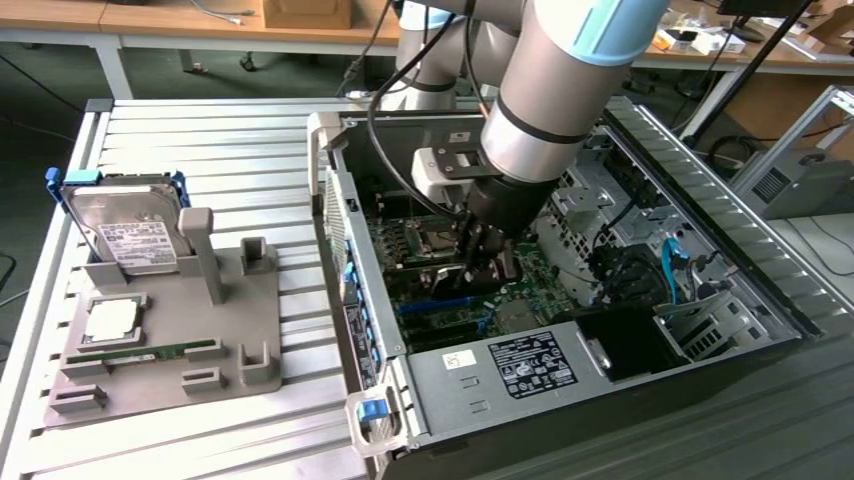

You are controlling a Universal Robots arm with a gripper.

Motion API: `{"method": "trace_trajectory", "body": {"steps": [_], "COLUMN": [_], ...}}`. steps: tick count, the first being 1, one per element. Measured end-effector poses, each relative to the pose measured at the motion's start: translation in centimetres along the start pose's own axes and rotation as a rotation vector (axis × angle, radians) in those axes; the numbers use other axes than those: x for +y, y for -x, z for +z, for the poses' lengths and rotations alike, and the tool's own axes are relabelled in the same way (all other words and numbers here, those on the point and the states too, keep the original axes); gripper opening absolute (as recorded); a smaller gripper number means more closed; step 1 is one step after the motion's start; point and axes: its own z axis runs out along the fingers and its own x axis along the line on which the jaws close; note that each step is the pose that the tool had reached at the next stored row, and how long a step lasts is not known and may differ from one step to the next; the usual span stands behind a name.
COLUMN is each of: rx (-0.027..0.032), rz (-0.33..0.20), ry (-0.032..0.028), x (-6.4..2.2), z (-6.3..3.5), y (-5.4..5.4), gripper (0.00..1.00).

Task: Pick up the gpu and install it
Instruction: 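Insert the gpu into the slot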

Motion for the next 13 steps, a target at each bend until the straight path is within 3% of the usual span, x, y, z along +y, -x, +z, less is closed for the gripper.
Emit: {"method": "trace_trajectory", "body": {"steps": [13], "rx": [0.0000], "rz": [0.000], "ry": [0.0000], "x": [0.11], "z": [0.01], "y": [0.01], "gripper": [0.27]}}
